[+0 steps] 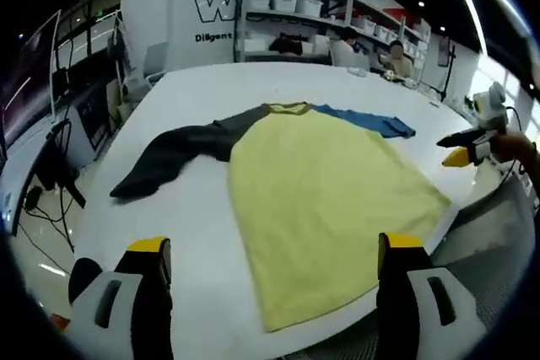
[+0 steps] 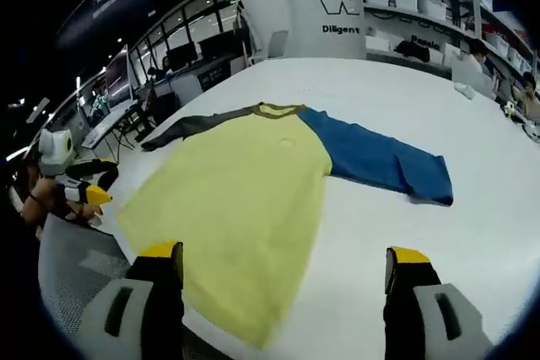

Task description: Fold the garment on the visible template until the final outline fits inside the template.

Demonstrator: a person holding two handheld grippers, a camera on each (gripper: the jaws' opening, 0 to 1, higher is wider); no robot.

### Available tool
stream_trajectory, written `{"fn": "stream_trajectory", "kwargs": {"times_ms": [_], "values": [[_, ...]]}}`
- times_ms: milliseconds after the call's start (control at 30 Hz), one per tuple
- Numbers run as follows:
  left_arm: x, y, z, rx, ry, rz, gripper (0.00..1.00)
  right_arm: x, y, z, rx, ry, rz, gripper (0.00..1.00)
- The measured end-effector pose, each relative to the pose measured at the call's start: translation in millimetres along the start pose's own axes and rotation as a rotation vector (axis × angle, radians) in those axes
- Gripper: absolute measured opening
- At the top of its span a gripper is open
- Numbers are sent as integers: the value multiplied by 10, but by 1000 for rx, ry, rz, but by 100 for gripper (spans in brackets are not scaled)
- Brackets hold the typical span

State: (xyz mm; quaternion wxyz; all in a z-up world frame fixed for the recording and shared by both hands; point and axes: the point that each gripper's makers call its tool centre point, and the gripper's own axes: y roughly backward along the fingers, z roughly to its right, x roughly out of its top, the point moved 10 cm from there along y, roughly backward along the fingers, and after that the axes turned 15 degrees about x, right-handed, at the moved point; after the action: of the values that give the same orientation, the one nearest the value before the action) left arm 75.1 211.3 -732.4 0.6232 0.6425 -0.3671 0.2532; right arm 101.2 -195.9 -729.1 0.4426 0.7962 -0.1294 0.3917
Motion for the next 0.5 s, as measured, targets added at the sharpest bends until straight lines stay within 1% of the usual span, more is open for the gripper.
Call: {"fn": "stream_trajectory", "kwargs": {"times_ms": [67,200,300,333,367,433,500], "values": [[13,2,0,6,-6,4,99,54,18,101,-34,9,19,99],[26,12,22,-2,-17,-2,99,130,15,291,-57,16,34,99],[45,28,40,-12,-26,9,99,152,-22,538,-74,-20,51,99],[49,35,42,-13,-25,10,99,157,-21,555,-74,-22,57,98],[53,43,44,-14,-23,12,99,178,-21,616,-77,-23,76,97],[58,57,41,-14,-21,19,99,206,-25,684,-73,-27,80,94],[57,63,43,-17,-12,19,99,241,-61,781,-75,-10,83,90]]}}
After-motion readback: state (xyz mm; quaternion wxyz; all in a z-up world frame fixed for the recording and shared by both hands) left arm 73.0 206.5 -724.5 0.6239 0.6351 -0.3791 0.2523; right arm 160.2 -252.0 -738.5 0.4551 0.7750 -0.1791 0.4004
